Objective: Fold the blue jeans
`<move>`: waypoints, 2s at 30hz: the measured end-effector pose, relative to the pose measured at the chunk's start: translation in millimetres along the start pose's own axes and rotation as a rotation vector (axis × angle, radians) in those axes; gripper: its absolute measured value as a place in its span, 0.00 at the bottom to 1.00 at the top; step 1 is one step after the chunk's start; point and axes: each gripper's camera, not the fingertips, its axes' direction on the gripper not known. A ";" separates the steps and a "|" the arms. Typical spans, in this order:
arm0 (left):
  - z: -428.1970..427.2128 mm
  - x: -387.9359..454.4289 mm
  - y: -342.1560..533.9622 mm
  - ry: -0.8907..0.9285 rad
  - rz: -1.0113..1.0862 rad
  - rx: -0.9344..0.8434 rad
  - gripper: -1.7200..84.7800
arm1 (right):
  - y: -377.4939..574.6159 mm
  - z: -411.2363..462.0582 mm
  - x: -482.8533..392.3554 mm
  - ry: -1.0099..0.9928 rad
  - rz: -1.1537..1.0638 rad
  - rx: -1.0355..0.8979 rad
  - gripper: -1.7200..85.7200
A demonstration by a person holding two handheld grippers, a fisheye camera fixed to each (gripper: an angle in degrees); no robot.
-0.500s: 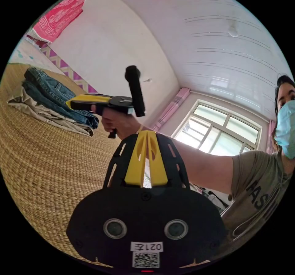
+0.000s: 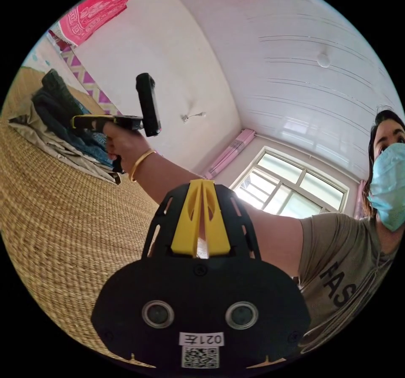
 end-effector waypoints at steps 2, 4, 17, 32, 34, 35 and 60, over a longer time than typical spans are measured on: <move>-2.8 -6.6 -1.7 0.000 -0.017 0.011 0.01 | -2.7 -15.3 18.8 -0.061 0.080 0.017 0.06; -4.6 -11.6 -3.3 0.000 -0.029 0.019 0.01 | -5.0 -34.4 35.4 -0.094 0.134 0.038 0.06; 1.5 -29.4 -9.7 -0.019 -0.075 0.023 0.01 | 100.6 -326.2 90.8 0.138 0.209 0.040 0.04; 66.0 64.3 -1.0 -0.009 0.032 -0.267 0.01 | 381.2 -270.3 -164.9 0.365 0.213 -0.275 0.08; 65.9 76.5 4.4 -0.020 0.030 -0.280 0.01 | 369.5 -284.0 -179.2 0.433 0.182 -0.210 0.09; 65.7 82.8 9.4 -0.028 0.028 -0.284 0.01 | 358.7 -293.1 -187.6 0.445 0.163 -0.141 0.09; 204.2 169.6 76.6 -0.063 0.026 -0.544 0.01 | 697.7 -488.9 108.2 0.304 1.234 0.408 0.09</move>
